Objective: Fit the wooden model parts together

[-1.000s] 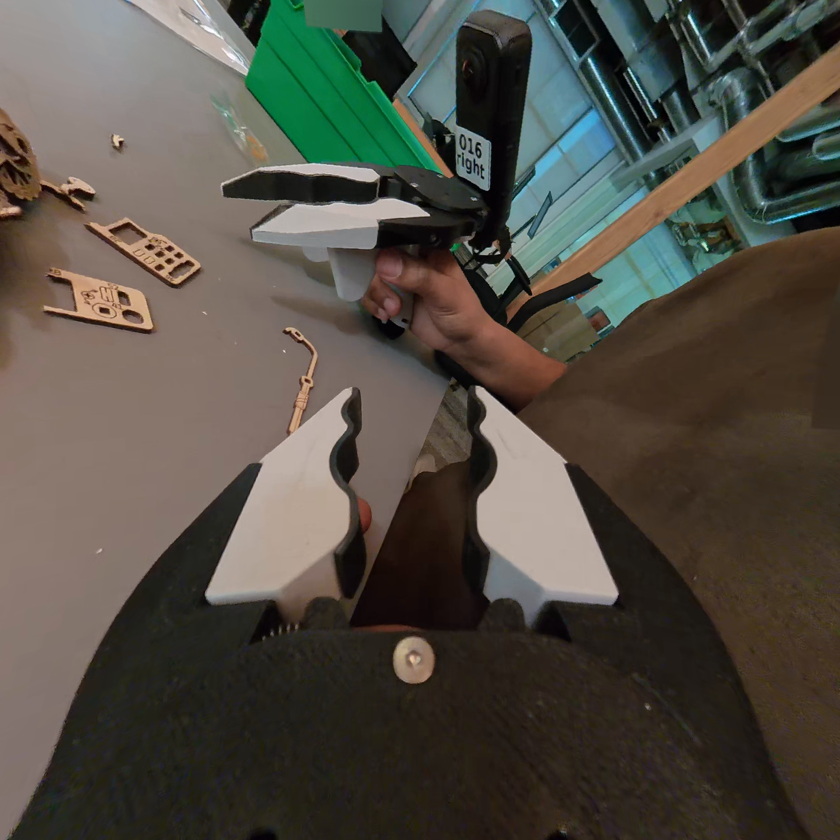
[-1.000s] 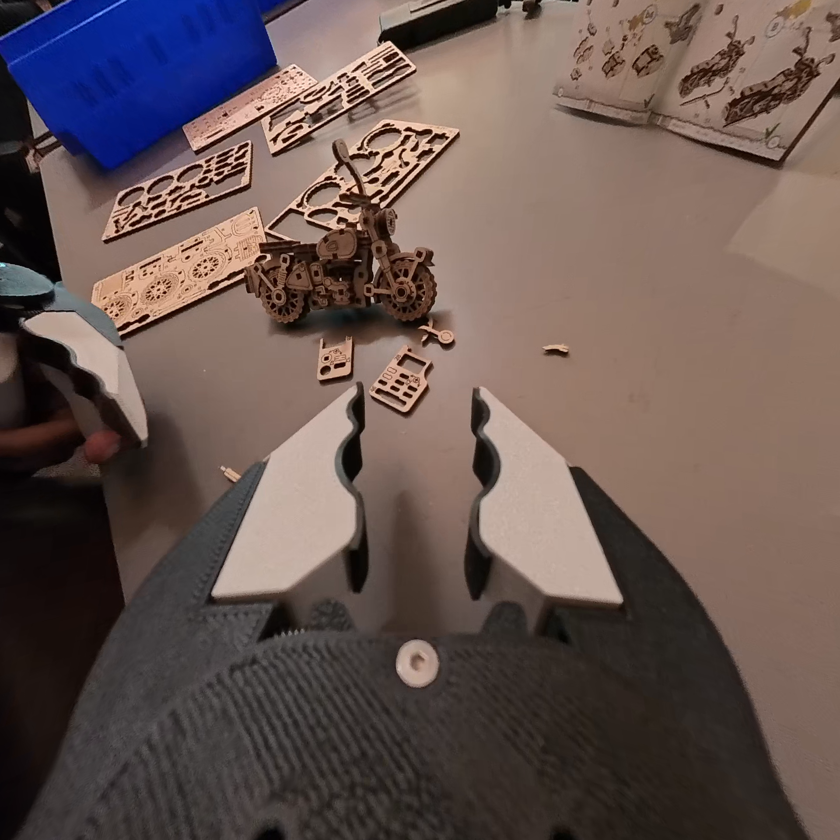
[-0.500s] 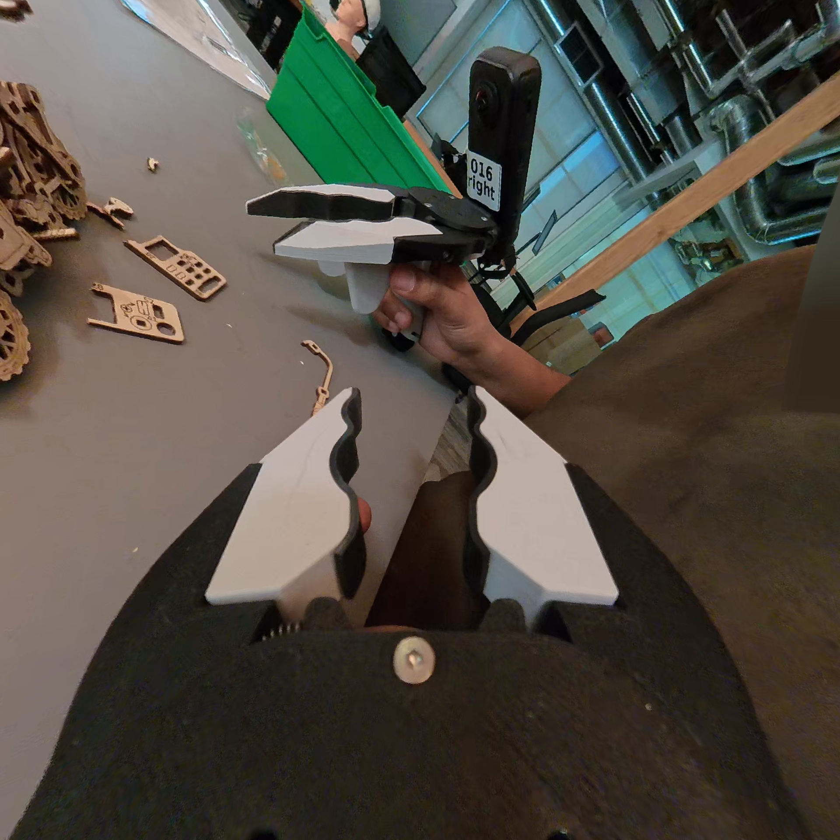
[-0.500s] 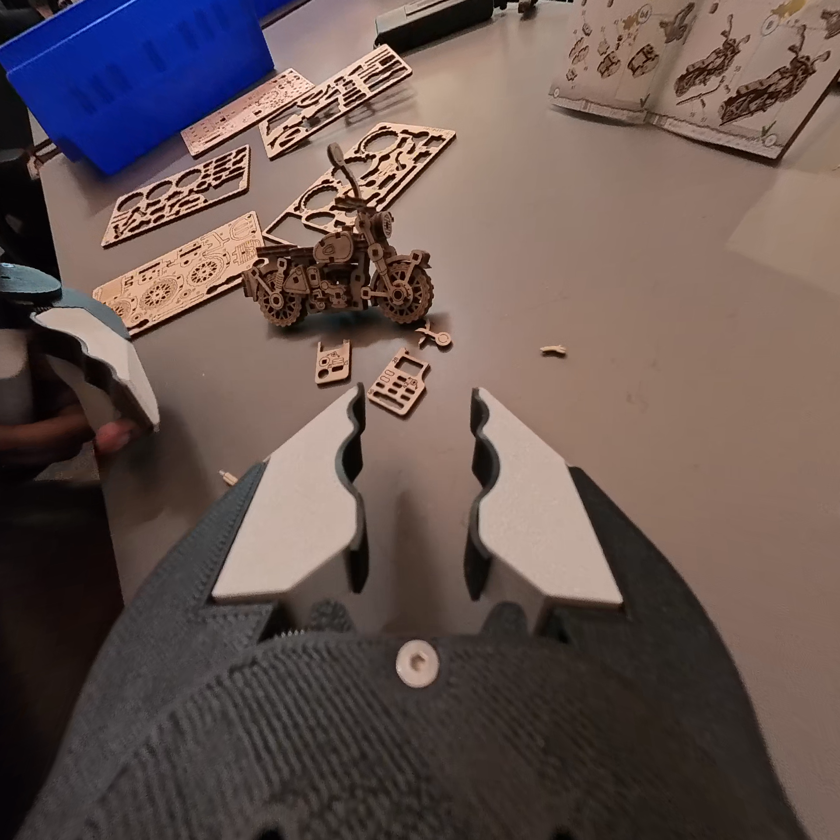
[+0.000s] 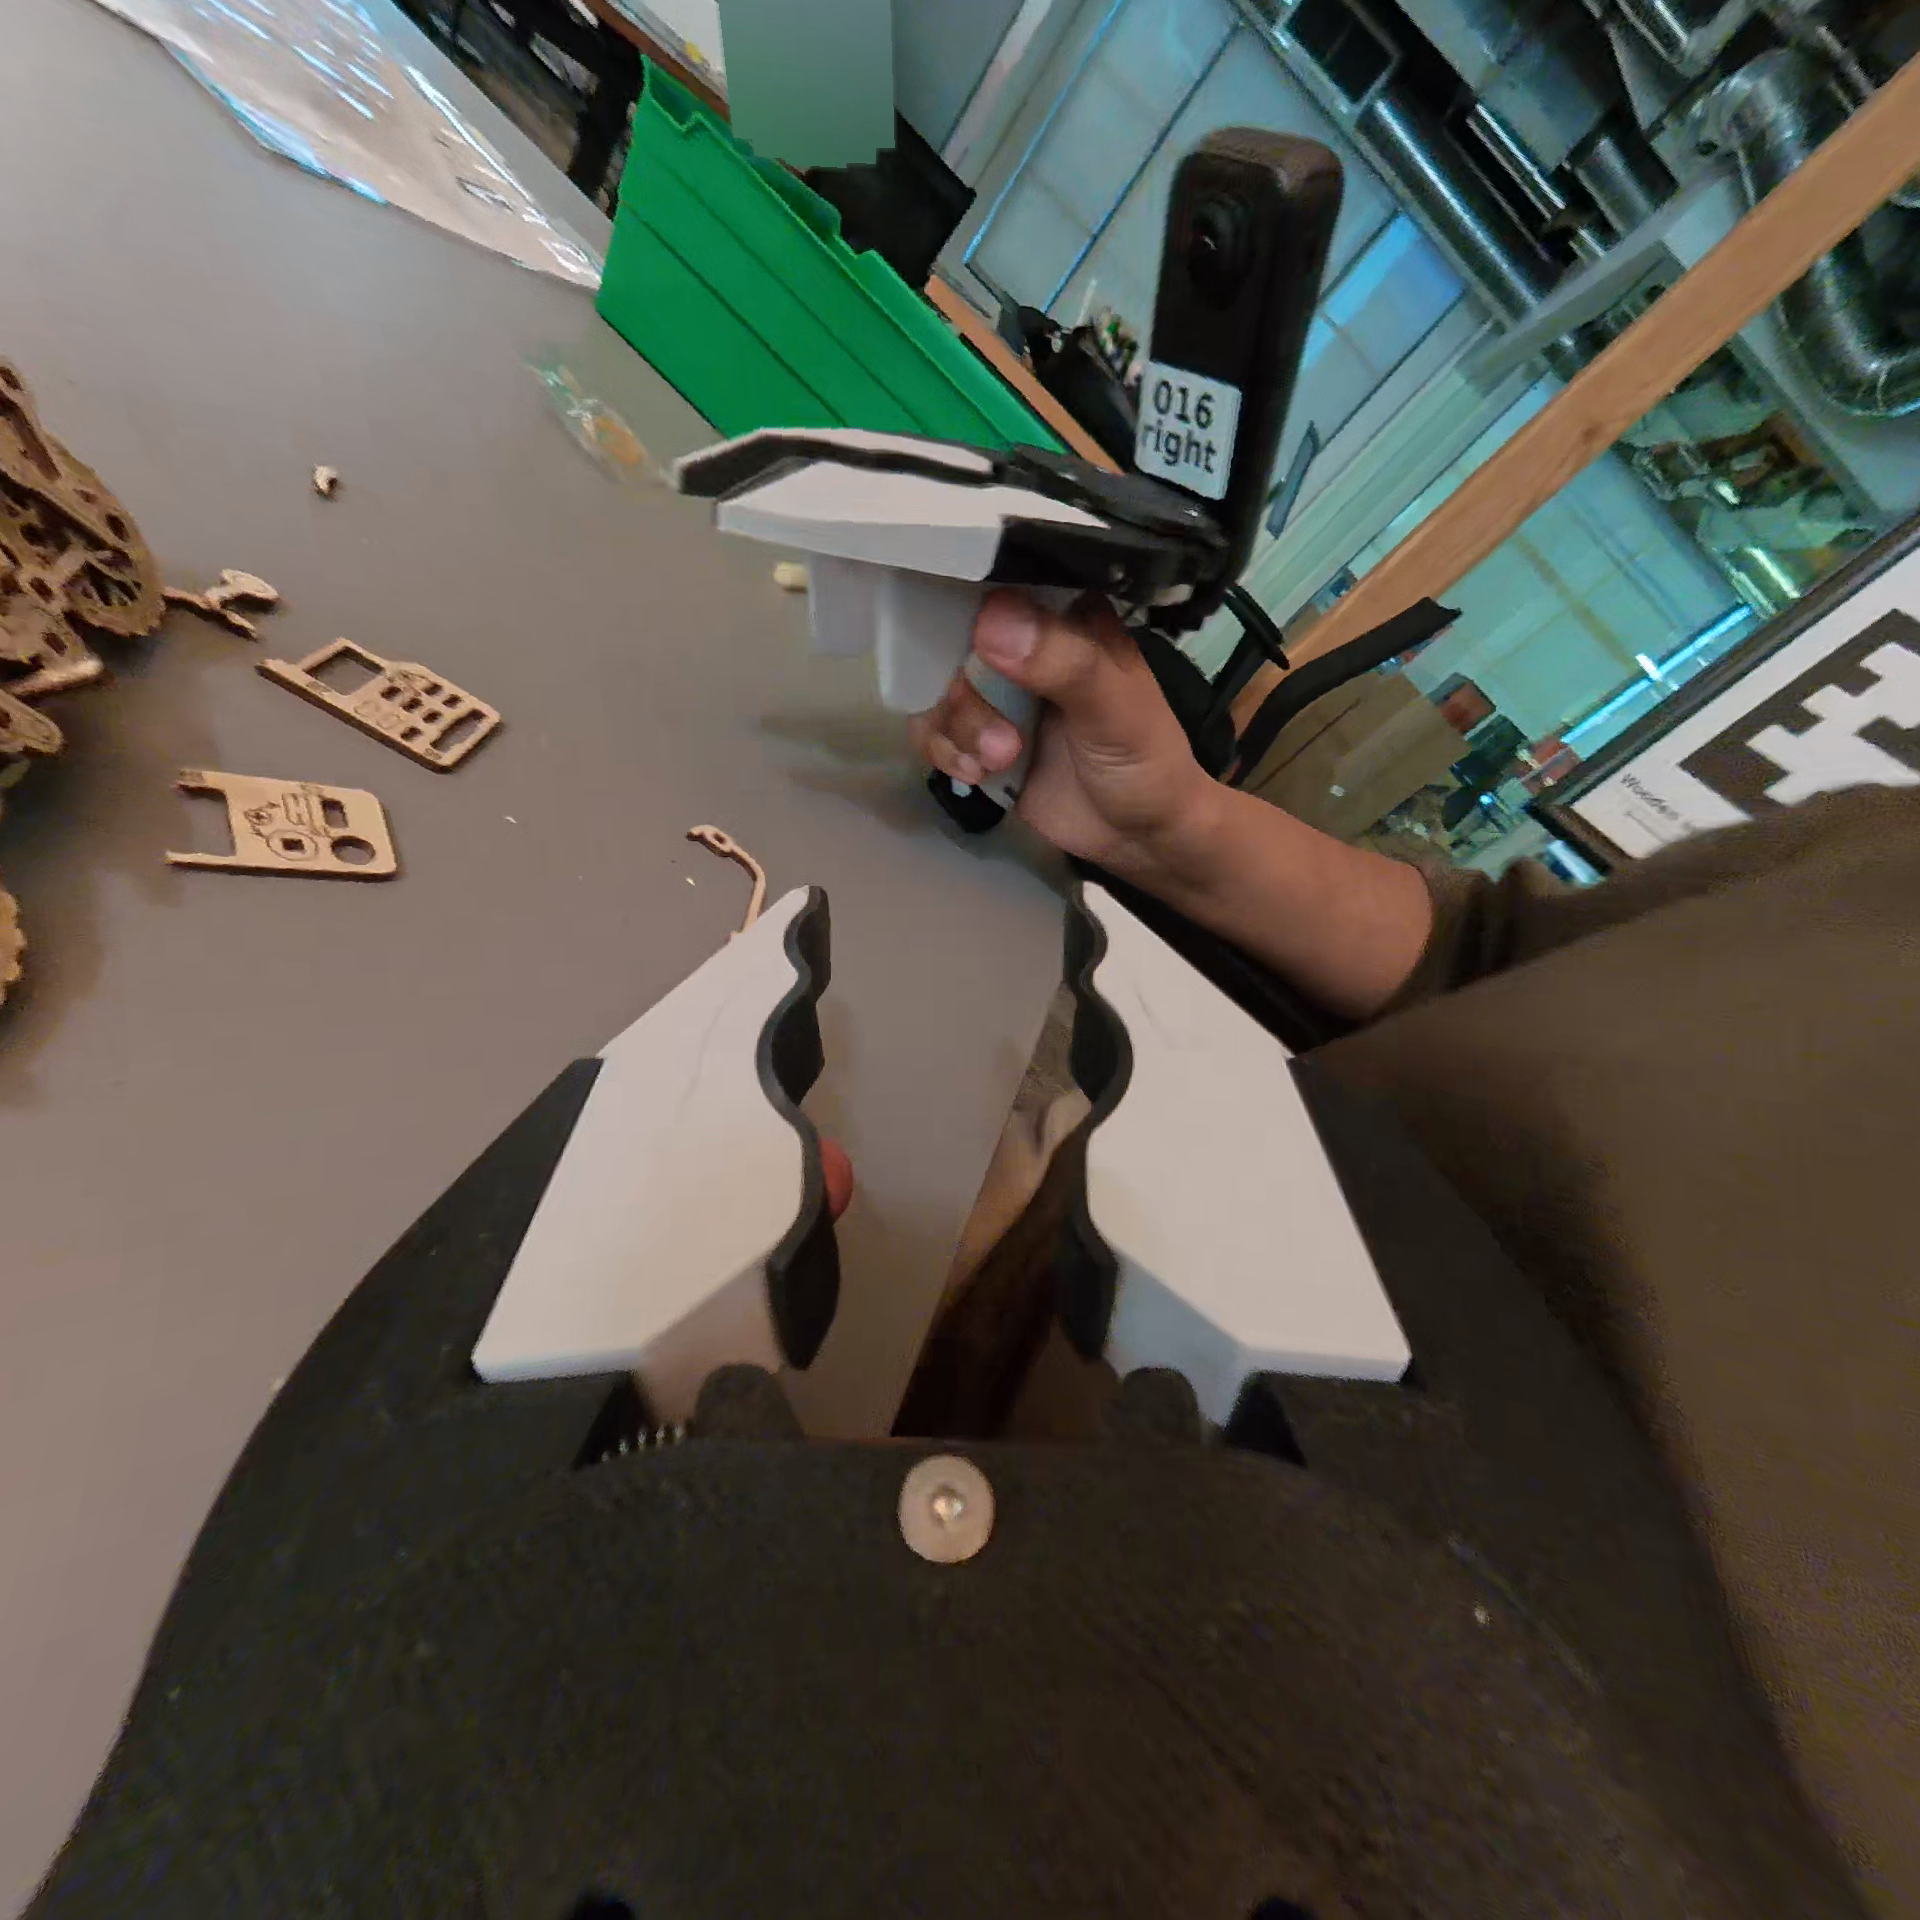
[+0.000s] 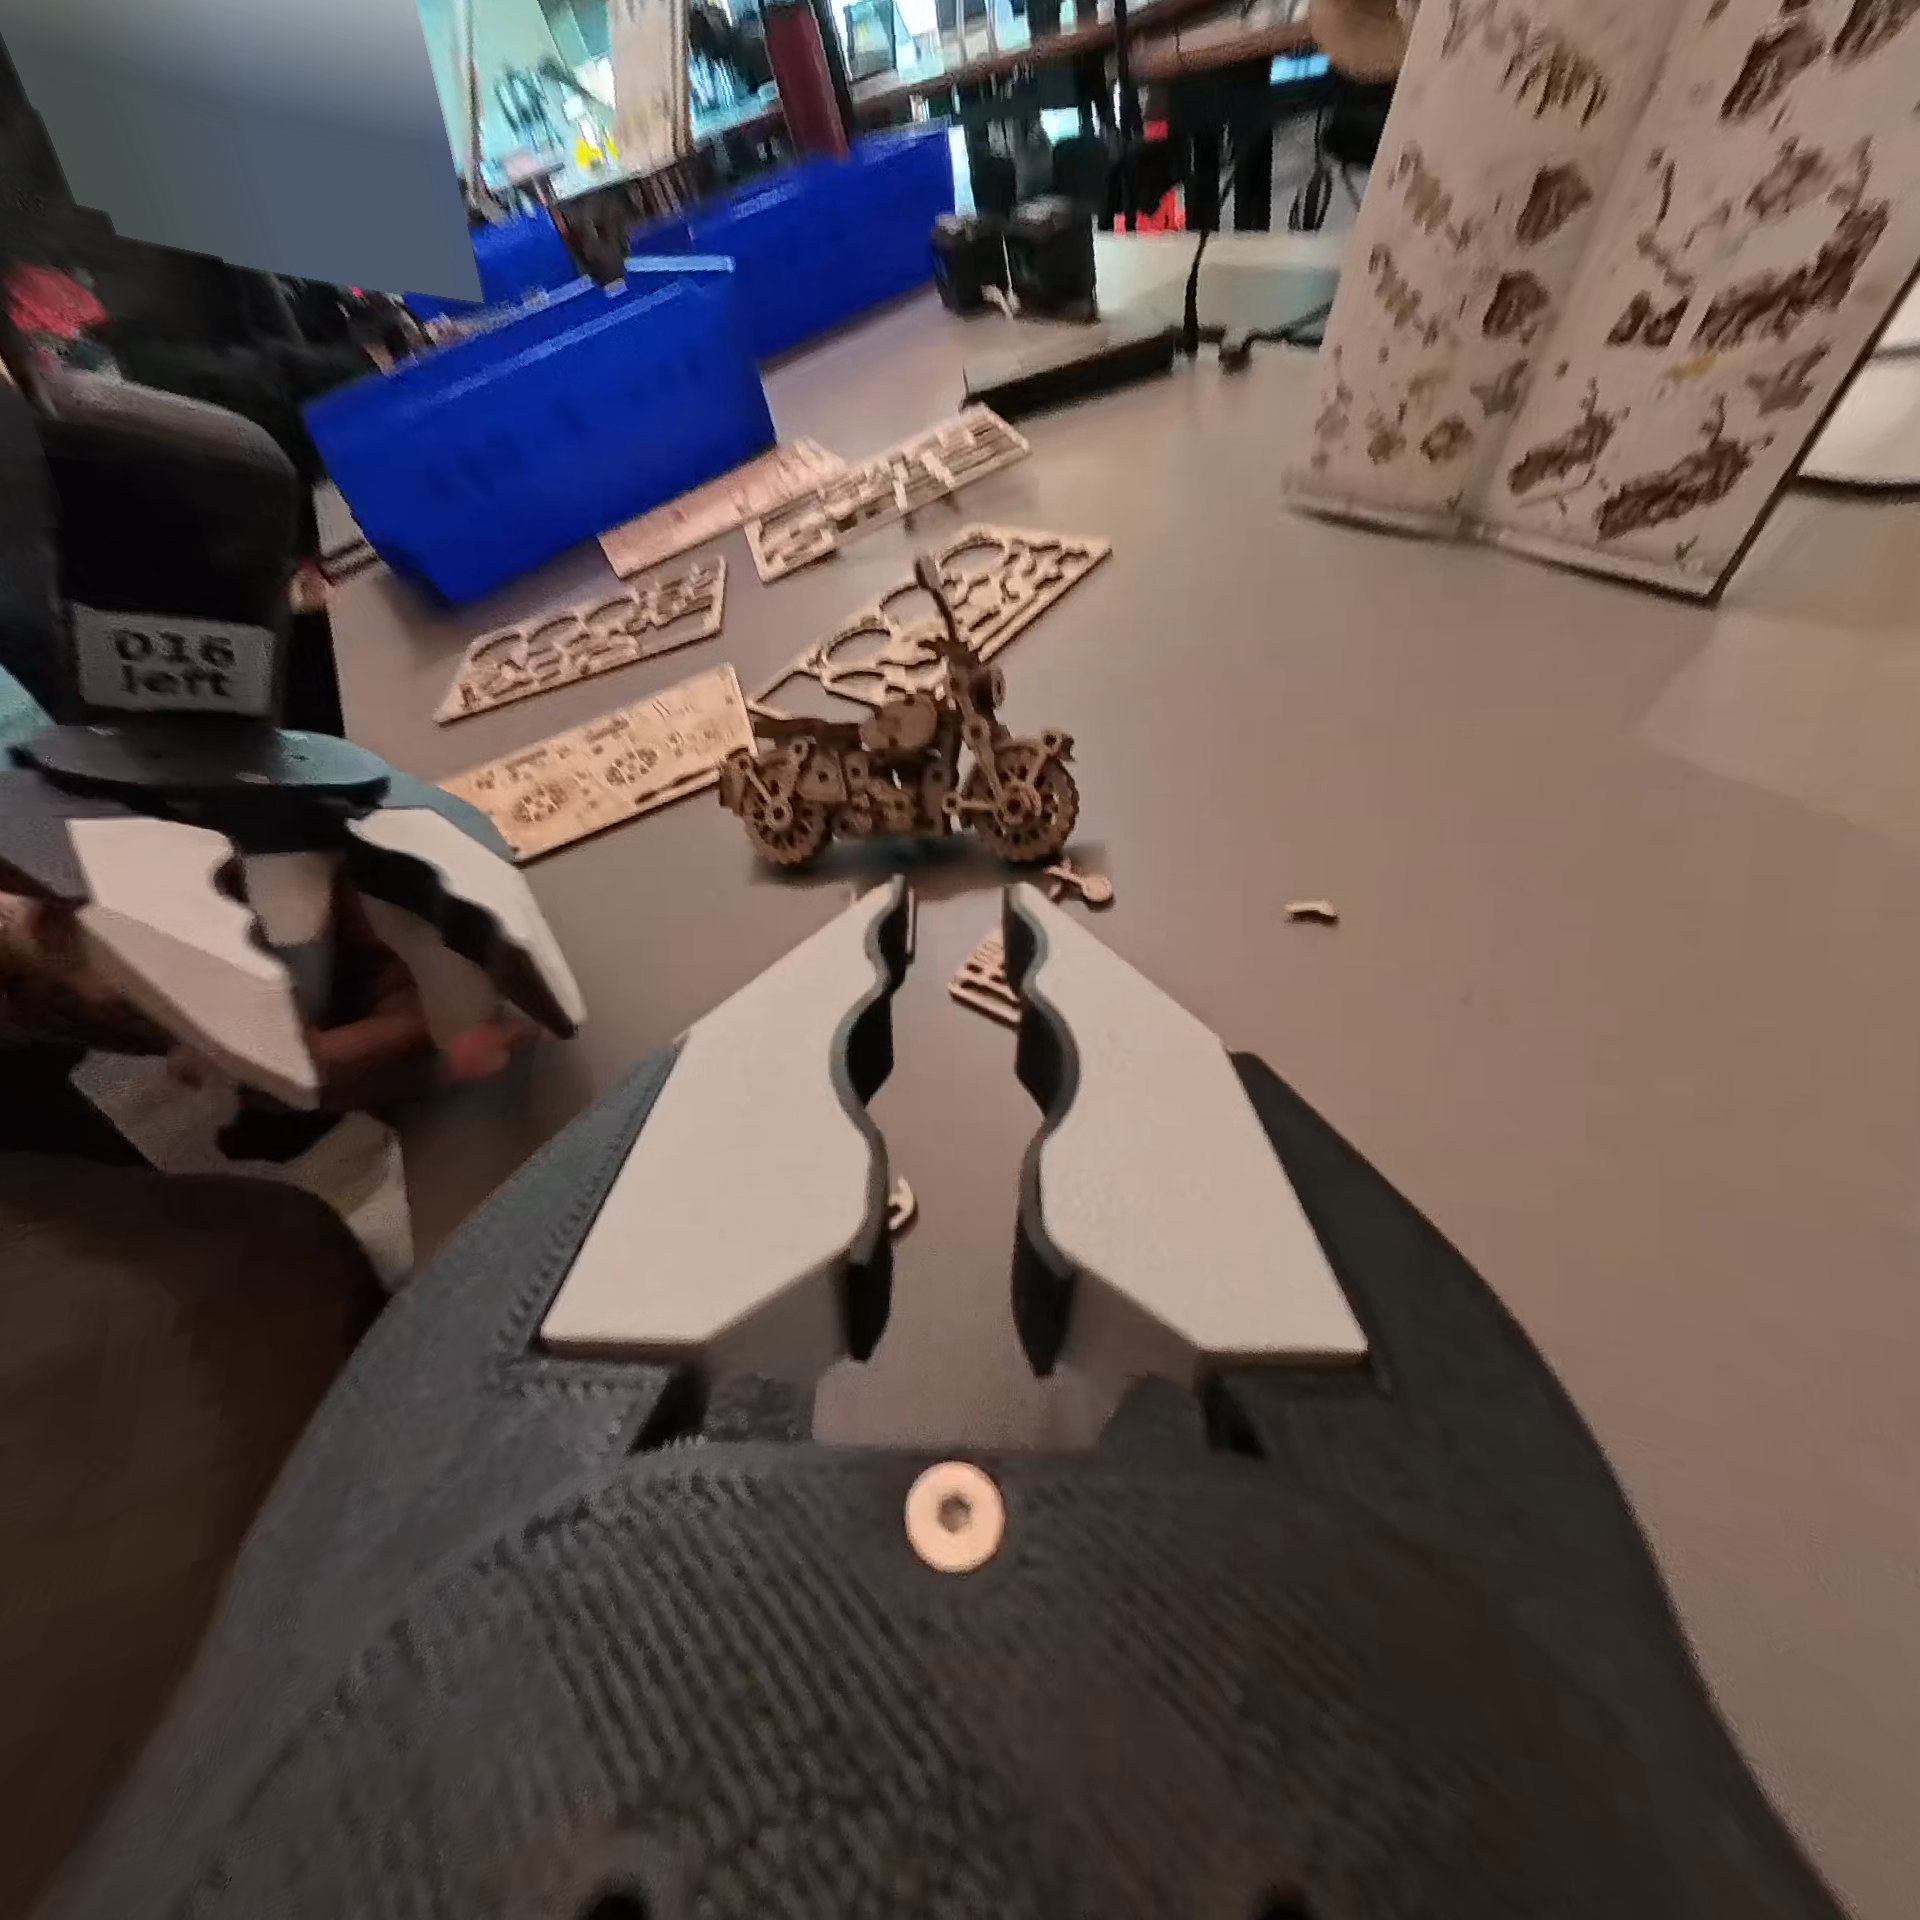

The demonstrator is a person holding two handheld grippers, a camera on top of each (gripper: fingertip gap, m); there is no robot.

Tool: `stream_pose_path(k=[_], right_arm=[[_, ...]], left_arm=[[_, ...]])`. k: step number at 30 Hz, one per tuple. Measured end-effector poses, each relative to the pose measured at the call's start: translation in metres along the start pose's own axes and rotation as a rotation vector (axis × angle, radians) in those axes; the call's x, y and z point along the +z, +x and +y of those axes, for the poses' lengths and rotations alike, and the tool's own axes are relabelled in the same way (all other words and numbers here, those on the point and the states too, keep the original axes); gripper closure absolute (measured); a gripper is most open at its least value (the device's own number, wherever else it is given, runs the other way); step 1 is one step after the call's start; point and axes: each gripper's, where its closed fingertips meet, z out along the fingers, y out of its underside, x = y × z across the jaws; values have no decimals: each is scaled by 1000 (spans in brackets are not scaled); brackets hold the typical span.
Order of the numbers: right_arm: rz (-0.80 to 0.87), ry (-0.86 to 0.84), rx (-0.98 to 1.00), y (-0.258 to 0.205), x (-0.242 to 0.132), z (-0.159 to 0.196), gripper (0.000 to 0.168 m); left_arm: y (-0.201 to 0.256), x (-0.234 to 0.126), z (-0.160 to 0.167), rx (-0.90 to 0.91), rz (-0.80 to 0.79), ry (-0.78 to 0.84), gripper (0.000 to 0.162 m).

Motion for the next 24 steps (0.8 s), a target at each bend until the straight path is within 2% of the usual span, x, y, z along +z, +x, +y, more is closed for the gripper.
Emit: stream_pose_path(k=[3, 8, 12, 14, 16, 18, 19, 22, 24], right_arm=[[16, 38, -6, -1, -7, -4, 156], [24, 79, 112, -4, -27, -2, 155], [37, 134, 133, -1, -39, -5, 155], [24, 101, 169, 2, -35, 3, 155], [-6, 99, 224, 3, -32, 5, 154], [-11, 112, 256, 7, -31, 5, 153], [2, 114, 260, 11, -31, 5, 153], [40, 122, 255, 20, -33, 3, 153], [57, 120, 244, 22, -34, 3, 153]], left_arm=[[-2, -3, -7, 68, -48, 45, 121], [-1, -18, -21, 116, -122, 163, 123], [0, -44, -54, 160, -174, 276, 121], [-9, -67, -78, 246, -265, 286, 120], [-30, -98, -104, 399, -454, 267, 122], [-50, -118, -118, 511, -582, 153, 124], [-60, -119, -113, 543, -590, 25, 129], [-110, -130, -81, 622, -679, -459, 128], [-135, -126, -84, 672, -718, -542, 139]])
